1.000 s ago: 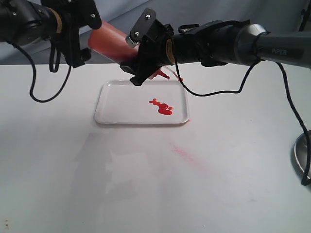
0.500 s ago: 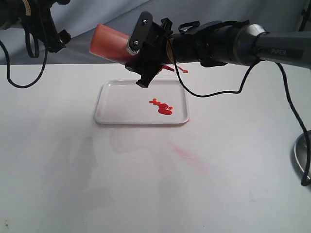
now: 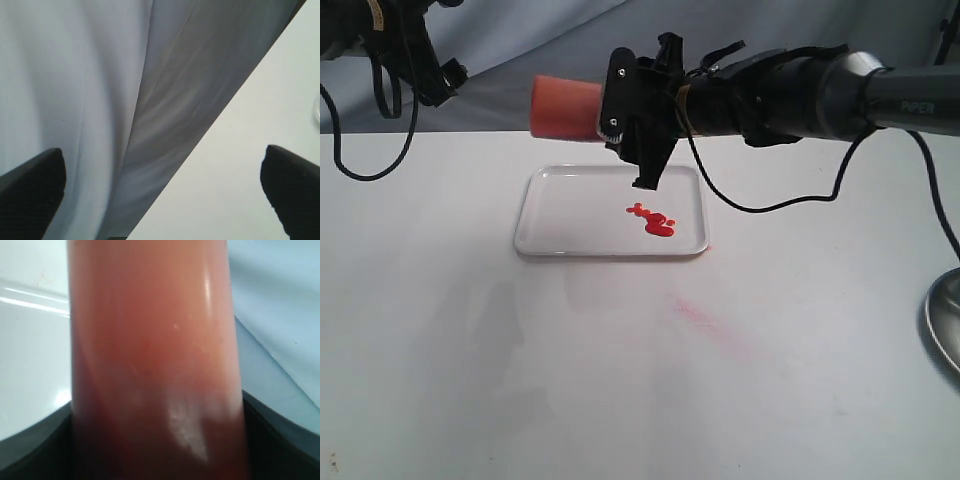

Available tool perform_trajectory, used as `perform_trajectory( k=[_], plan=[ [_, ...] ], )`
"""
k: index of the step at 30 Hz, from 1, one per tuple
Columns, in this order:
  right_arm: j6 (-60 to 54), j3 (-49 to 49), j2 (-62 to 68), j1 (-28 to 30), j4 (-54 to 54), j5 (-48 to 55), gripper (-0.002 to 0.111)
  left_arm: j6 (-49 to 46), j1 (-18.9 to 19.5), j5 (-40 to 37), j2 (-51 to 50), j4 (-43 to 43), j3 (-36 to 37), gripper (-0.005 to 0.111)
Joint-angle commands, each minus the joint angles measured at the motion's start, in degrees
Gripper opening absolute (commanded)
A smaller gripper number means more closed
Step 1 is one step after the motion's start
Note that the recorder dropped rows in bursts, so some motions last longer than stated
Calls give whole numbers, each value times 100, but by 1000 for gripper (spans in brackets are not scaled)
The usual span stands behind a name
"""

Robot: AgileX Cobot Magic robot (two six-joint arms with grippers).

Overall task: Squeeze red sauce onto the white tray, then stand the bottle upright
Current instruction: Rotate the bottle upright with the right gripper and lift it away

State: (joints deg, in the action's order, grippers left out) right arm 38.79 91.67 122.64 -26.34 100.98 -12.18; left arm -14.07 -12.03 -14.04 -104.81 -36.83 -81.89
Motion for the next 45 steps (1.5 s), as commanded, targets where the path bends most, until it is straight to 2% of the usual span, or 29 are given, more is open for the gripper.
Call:
perform_trajectory(
  k=[1, 4, 11, 19, 29, 37, 42, 45],
  plan=[
    [-780, -206, -286, -109, -103, 63, 0, 57, 10, 60, 50, 51, -25, 105],
    [-1119, -255, -283, -283, -103, 213, 0, 81, 10, 60, 50, 51, -25, 105],
    [-2074, -255, -283, -781, -103, 1454, 0, 78, 10, 70, 50, 75, -25, 105],
    [-2940, -255, -283, -853, -103, 2582, 0, 67, 10, 70, 50, 75, -25, 105],
    [-4605, -255, -283, -1021, -103, 4093, 0, 83, 10, 138, 50, 75, -25, 105],
    [-6646, -255, -312, -1311, -103, 5143, 0, 83, 10, 185, 50, 90, -25, 105],
    [-8671, -255, -581, -1324, -1912, 5439, 0, 66, 10, 241, 50, 127, -25, 105],
    [-9400, -318, -880, -1324, -2463, 5529, 0, 66, 10, 335, 50, 140, -25, 105]
  ],
)
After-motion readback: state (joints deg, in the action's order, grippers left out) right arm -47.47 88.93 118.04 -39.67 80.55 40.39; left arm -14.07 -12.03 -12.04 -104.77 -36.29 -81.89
